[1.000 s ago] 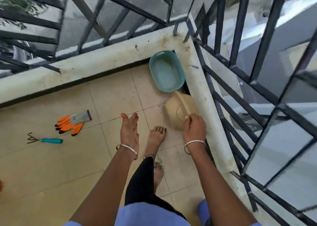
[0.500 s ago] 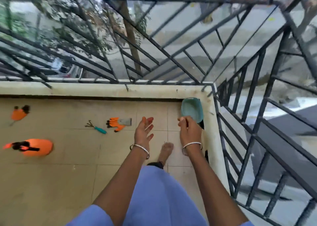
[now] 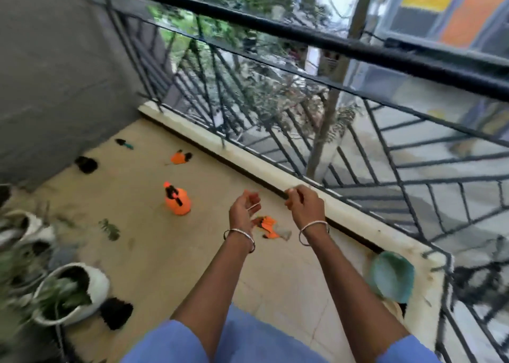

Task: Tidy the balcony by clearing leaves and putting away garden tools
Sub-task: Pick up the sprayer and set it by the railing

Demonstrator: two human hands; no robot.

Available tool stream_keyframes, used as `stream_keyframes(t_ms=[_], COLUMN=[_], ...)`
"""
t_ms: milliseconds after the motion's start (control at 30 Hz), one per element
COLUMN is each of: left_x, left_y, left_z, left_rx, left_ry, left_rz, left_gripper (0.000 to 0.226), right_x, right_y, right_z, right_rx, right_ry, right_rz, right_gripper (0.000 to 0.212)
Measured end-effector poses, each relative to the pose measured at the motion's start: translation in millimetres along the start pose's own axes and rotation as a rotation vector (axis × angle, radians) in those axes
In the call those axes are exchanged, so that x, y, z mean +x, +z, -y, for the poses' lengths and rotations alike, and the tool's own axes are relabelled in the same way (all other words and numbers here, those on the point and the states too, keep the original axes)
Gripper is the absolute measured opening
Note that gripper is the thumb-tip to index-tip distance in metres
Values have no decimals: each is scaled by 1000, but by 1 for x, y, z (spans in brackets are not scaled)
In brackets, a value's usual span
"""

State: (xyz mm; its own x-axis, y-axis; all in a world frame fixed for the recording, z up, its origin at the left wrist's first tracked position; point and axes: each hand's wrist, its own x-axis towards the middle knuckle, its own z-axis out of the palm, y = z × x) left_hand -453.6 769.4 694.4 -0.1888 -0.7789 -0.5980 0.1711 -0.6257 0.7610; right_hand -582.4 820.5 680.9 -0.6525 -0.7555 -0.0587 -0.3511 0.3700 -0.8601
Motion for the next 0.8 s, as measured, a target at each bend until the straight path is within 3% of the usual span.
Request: stream_keyframes(t_ms=[167, 467, 800], left_x=[22, 90, 172], left_y=[-70, -224, -329], left_z=[-51, -140, -186], left_rx=[-103, -134, -169], left_ry=[45, 84, 57], left_rz=[-149, -356, -471], left_gripper=[30, 17, 12], right_x=[10, 18, 42], right_y=[81, 246, 379], right_z=[59, 142, 167], right_rx=[-14, -10, -84], right_ry=[-109, -118, -94], right_rz=[128, 293, 379], right_gripper=[21, 21, 20])
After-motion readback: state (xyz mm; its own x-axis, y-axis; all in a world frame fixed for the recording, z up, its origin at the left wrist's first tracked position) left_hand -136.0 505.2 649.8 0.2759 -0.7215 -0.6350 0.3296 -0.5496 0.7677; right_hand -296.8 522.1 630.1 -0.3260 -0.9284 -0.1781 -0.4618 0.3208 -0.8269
